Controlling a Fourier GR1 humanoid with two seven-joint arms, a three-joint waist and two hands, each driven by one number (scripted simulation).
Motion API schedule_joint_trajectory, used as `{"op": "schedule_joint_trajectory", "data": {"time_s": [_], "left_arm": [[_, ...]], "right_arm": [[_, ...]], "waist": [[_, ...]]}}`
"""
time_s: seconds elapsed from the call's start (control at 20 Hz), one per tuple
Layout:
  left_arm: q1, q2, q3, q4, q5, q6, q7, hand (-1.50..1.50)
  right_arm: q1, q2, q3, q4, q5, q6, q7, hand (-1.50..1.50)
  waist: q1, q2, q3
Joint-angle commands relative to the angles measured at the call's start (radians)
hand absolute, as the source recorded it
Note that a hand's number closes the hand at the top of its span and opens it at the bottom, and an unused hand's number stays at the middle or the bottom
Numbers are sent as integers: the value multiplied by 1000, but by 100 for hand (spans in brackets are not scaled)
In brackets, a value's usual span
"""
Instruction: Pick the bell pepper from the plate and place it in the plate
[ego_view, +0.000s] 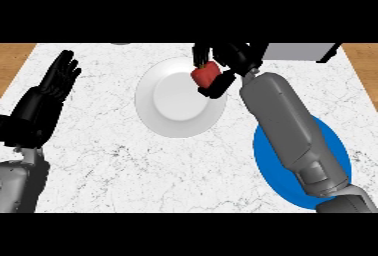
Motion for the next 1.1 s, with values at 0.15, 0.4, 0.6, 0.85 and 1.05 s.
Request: {"op": "schedule_joint_trajectory", "data": {"time_s": [0.15, 0.4, 0.6, 0.85, 1.05], "left_arm": [[-76, 1, -1, 17, 7, -20, 50, 0], [-36, -22, -18, 5, -14, -18, 2, 0], [-52, -54, -56, 14, -35, -10, 10, 0], [-93, -106, -94, 40, -70, 25, -9, 0], [-130, -50, -42, 64, -23, -30, 16, 0]], "right_arm": [[-99, 90, 78, 259, 41, -199, 12, 150], [-128, 92, 159, 392, -11, -294, -28, 150], [-131, 92, 160, 425, -122, -271, 51, 150], [-156, 92, 187, 452, -210, -255, 34, -150], [-120, 92, 163, 427, -320, -255, -54, -150]], "waist": [[27, 9, 0], [55, 14, 0], [67, 17, 0], [104, 30, 0], [105, 29, 1]]}}
